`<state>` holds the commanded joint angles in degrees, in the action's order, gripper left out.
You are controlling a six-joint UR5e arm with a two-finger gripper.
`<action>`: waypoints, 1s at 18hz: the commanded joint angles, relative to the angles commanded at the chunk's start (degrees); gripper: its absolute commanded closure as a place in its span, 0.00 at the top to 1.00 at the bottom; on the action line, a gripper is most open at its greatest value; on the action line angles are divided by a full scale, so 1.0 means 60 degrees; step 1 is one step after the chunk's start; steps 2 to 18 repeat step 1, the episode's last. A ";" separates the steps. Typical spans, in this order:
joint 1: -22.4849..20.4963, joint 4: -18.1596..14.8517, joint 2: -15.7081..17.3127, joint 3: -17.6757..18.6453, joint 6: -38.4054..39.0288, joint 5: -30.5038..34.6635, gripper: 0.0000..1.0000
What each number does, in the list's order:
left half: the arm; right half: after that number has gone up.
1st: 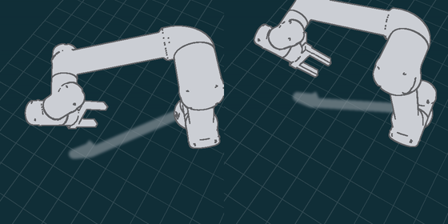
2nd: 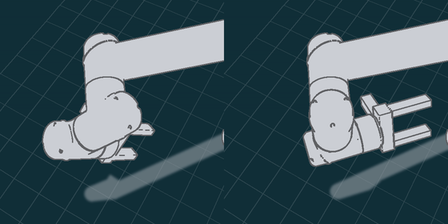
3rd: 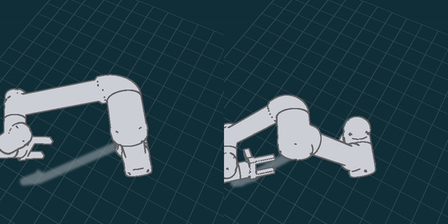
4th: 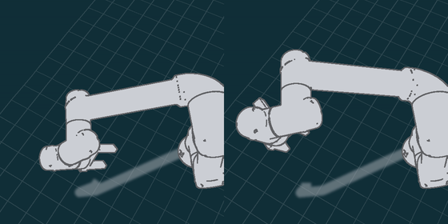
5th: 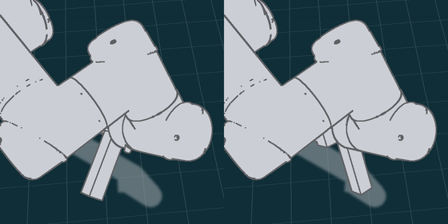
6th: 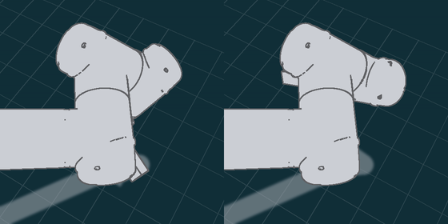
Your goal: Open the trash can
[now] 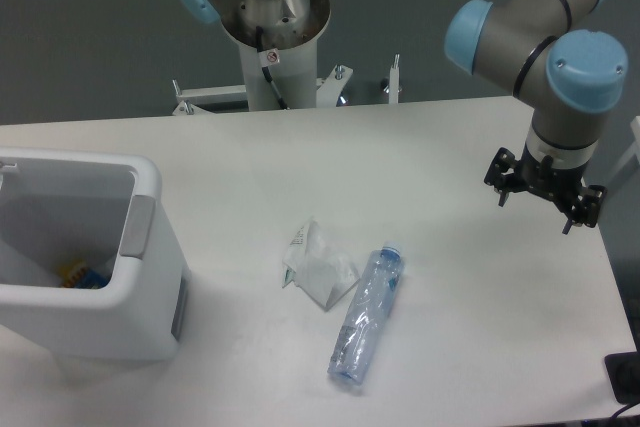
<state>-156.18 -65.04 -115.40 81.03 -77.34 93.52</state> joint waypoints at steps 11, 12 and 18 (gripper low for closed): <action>0.0000 0.0015 0.0000 0.0044 0.0000 0.0000 1.00; 0.0000 0.0015 0.0000 0.0044 0.0000 0.0000 1.00; 0.0000 0.0015 0.0000 0.0044 0.0000 0.0000 1.00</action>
